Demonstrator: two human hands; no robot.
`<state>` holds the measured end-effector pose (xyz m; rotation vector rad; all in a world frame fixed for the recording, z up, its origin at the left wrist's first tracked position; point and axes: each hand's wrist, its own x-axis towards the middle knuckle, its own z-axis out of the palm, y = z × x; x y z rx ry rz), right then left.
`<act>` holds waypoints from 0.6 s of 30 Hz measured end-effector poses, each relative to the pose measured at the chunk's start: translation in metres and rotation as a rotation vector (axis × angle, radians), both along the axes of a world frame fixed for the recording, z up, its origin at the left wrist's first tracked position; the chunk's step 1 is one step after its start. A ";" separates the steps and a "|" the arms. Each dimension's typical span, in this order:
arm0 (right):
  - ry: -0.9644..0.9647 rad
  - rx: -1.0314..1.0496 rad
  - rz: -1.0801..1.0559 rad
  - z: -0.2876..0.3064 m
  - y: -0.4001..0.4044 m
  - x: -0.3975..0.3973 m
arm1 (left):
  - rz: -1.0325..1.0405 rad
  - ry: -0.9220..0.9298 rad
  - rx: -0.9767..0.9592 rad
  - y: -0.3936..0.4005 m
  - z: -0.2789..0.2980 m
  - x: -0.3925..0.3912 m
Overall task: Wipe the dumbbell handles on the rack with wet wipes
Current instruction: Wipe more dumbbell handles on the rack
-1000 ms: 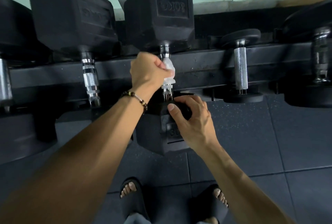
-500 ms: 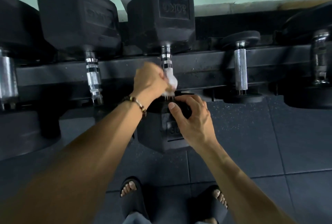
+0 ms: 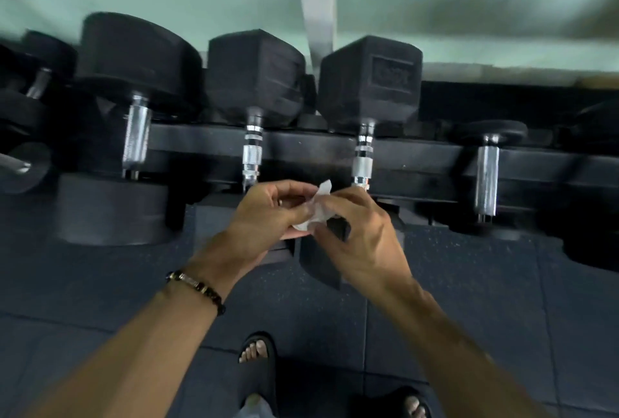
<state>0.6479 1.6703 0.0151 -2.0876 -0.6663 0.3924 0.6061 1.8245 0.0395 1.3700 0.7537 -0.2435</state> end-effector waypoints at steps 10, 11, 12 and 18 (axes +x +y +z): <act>-0.070 -0.036 -0.074 0.013 0.072 -0.034 | 0.001 -0.108 0.021 0.055 0.019 -0.044; -0.080 -0.047 -0.082 0.015 0.083 -0.035 | 0.008 -0.118 0.042 0.062 0.018 -0.044; -0.097 -0.061 -0.082 0.015 0.093 -0.035 | 0.017 -0.128 0.069 0.070 0.017 -0.043; -0.077 -0.129 -0.252 0.001 0.126 -0.033 | -0.121 -0.153 0.624 0.129 0.003 -0.049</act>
